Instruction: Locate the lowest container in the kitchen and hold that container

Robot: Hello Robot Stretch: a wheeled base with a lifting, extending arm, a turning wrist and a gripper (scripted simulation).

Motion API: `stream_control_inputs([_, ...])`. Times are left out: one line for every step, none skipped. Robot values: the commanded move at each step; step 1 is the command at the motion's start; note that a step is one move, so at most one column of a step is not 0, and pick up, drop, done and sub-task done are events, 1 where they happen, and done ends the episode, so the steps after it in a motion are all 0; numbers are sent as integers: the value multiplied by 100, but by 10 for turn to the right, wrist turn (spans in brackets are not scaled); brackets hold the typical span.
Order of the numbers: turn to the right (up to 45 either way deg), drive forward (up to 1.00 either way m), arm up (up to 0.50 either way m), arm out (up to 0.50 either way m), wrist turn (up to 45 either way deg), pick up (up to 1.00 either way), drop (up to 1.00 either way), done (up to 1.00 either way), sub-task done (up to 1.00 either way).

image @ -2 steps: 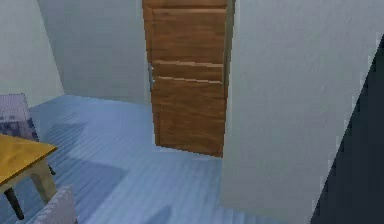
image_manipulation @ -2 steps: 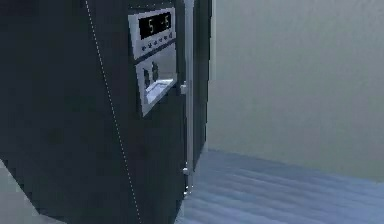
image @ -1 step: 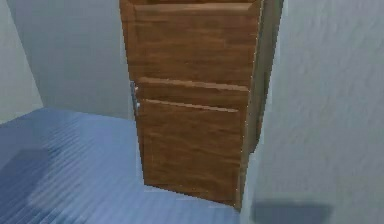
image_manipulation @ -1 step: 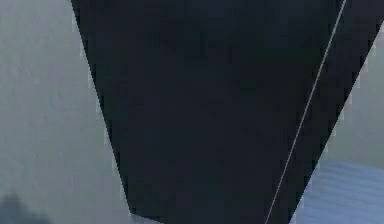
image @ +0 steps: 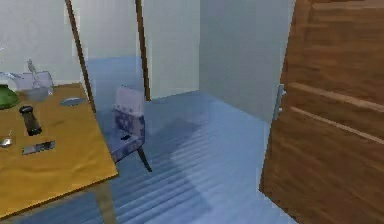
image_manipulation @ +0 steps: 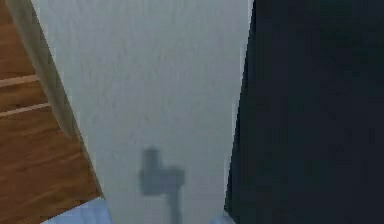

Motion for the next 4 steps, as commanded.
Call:
stream_control_inputs([0,100,0,0,0,0,0,0,0])
stream_control_inputs([0,80,0,0,0,0,0,0,0])
stream_control_inputs([-330,0,0,0,0,0,0,0,0])
stream_control_inputs([0,40,0,0,0,0,0,0,0])
